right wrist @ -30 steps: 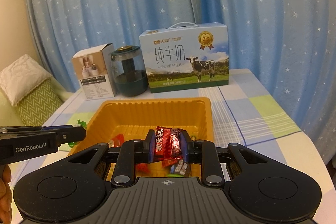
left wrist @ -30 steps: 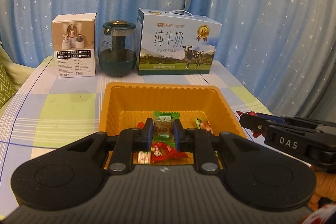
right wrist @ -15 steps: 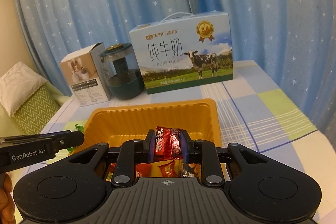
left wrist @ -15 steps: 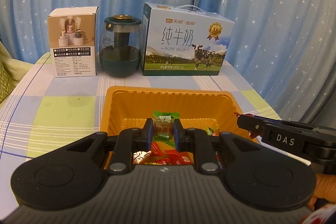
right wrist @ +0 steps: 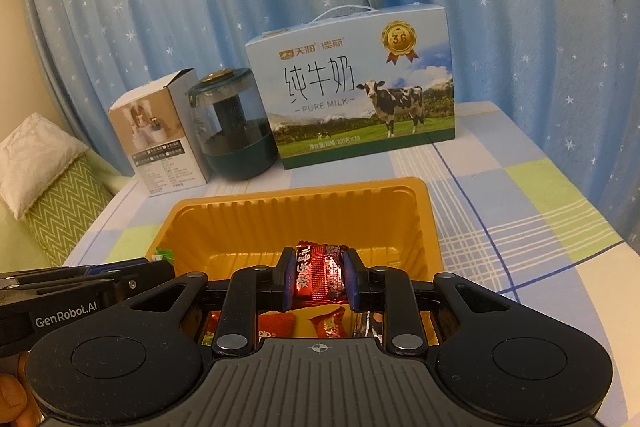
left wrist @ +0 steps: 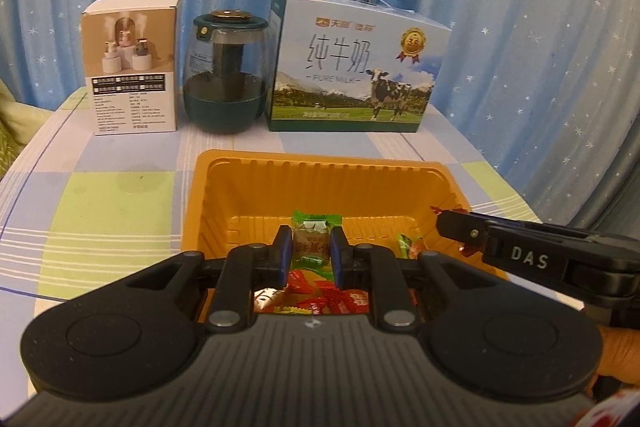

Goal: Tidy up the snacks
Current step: 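Open the left tool over the tray while the right tool releases the red candy, then move both open tools back toward the remaining snacks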

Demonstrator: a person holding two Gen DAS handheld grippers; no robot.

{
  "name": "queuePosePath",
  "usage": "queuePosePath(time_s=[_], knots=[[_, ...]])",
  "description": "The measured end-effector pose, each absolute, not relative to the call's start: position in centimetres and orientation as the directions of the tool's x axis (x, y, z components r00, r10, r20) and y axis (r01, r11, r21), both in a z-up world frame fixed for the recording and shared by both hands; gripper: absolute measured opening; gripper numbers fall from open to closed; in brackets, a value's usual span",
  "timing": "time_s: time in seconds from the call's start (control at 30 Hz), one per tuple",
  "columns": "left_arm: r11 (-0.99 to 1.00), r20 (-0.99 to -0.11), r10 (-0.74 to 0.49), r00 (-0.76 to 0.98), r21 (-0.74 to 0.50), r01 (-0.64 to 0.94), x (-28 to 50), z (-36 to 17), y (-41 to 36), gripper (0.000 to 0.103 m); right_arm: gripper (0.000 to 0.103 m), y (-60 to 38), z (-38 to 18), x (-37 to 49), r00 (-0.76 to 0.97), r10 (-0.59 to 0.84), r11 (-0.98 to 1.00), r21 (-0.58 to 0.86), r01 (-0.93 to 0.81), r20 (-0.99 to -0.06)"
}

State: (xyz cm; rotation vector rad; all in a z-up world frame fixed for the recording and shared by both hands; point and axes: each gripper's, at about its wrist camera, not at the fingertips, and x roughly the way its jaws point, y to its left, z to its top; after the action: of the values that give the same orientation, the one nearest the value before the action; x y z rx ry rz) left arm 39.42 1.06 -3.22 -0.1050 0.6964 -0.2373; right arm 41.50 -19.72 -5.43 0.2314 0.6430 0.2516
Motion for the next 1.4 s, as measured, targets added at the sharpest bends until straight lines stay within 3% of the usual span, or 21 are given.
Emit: queuePosePath(time_s=[0.07, 0.13, 0.93, 1.07, 1.1, 1.13, 1.2, 1.4], knots=[[0.964, -0.629, -0.266, 0.731, -0.183, 0.193, 39.5, -3.2, 0.9, 0.019, 0.025, -19.7, -5.4, 41.5, 0.772, 0.300, 0.944, 0.288, -0.158, -0.560], [0.970, -0.633, -0.244, 0.734, -0.166, 0.180, 39.5, -3.2, 0.8, 0.028, 0.025, -19.7, -5.4, 41.5, 0.772, 0.299, 0.945, 0.288, -0.157, -0.561], [0.980, -0.636, -0.199, 0.746, -0.136, 0.145, 39.3, -3.2, 1.5, 0.035, 0.026, -19.3, -5.7, 41.5, 0.761, 0.315, 0.940, 0.295, -0.170, -0.567], [0.981, -0.634, -0.193, 0.749, -0.137, 0.137, 39.3, -3.2, 1.7, 0.036, 0.026, -19.6, -5.9, 41.6, 0.755, 0.346, 0.923, 0.348, -0.167, -0.557], [0.982, -0.634, -0.190, 0.749, -0.136, 0.134, 39.3, -3.2, 1.8, 0.038, 0.029, -19.8, -5.9, 41.7, 0.754, 0.363, 0.912, 0.375, -0.167, -0.548], [0.982, -0.635, -0.187, 0.750, -0.135, 0.131, 39.3, -3.3, 1.8, 0.041, 0.046, -20.0, -5.9, 41.7, 0.755, 0.373, 0.904, 0.395, -0.164, -0.540], [0.982, -0.635, -0.187, 0.749, -0.137, 0.129, 39.3, -3.3, 1.9, 0.043, 0.066, -20.2, -5.7, 41.7, 0.762, 0.369, 0.902, 0.403, -0.155, -0.532], [0.983, -0.639, -0.181, 0.748, -0.131, 0.126, 39.3, -3.4, 1.9, 0.046, 0.066, -20.2, -5.9, 41.8, 0.759, 0.347, 0.915, 0.377, -0.144, -0.551]])
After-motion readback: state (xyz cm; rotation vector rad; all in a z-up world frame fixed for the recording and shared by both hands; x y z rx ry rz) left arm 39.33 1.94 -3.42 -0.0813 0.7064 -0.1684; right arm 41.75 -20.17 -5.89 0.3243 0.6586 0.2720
